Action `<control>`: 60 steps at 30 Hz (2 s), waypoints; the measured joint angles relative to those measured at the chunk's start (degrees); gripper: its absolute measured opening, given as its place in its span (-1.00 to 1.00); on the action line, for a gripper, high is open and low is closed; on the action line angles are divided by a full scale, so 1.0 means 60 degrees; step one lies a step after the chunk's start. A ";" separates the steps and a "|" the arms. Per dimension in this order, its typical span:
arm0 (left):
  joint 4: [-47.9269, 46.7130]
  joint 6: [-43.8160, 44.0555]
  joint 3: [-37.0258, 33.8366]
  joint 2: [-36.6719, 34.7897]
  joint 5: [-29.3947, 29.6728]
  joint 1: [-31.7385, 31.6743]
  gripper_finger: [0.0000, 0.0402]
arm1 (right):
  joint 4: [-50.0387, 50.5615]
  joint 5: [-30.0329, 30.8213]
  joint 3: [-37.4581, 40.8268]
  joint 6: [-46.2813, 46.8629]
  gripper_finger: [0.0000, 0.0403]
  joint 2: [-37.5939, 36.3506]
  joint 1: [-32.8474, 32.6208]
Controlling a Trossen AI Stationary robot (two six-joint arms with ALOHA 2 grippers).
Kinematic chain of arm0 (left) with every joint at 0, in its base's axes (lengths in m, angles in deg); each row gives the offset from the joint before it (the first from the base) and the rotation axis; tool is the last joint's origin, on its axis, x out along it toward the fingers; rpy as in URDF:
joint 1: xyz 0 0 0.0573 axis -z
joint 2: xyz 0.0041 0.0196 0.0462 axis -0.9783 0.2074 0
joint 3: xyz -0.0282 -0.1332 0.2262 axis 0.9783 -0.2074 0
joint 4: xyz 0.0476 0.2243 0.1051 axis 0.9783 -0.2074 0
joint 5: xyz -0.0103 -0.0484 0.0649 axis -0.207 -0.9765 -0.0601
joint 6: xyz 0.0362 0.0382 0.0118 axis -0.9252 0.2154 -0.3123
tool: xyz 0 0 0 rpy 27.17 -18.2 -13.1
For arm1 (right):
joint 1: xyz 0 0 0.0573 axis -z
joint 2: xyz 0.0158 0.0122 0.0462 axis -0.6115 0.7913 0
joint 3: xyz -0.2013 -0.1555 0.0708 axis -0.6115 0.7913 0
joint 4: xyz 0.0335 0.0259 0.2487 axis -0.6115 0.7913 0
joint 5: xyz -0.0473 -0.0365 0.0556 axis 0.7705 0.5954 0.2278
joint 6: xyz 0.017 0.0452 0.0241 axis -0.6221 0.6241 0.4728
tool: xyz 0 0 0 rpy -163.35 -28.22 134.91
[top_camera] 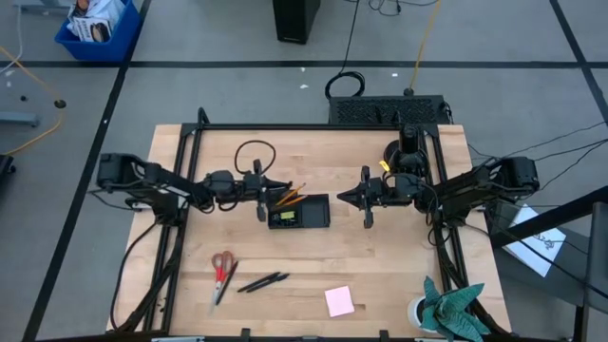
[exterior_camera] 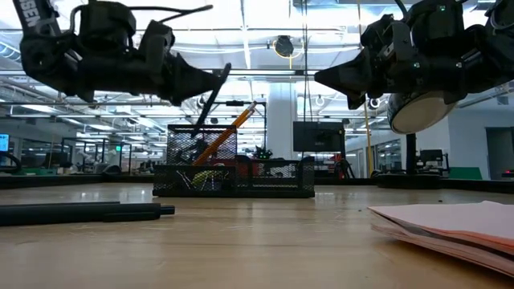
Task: Pick and place office supplies into organizer
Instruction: Put the middle left black pen into the black desk organizer, then put the left black pen into the black desk organizer
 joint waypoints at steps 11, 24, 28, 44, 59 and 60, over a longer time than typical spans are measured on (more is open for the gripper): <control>-0.0057 0.0270 0.0472 0.1349 0.0001 -0.0112 -0.85 | 0.0001 -0.0008 0.0000 -0.0029 -1.00 0.0000 0.0000; -0.0695 0.0493 0.0487 0.1513 0.0150 -0.0112 -0.85 | 0.0089 -0.0016 0.0000 -0.0025 -1.00 0.0004 -0.0004; -0.0707 0.0496 0.0487 0.1513 0.0150 -0.0112 -0.85 | 0.0085 -0.0016 0.0000 -0.0025 -1.00 0.0004 -0.0004; -0.0724 0.0892 0.0476 0.1513 -0.0429 -0.0109 -0.64 | 0.0079 -0.0019 0.0001 0.0004 -1.00 0.0004 -0.0004; -0.2360 0.0661 0.0759 -0.0061 -0.0299 0.0166 -0.25 | 0.0078 -0.0021 0.0000 0.0004 -1.00 0.0004 -0.0004; -0.3432 0.0662 0.0994 -0.0550 -0.0093 0.0318 -0.25 | 0.0078 -0.0021 0.0002 0.0004 -1.00 0.0004 -0.0004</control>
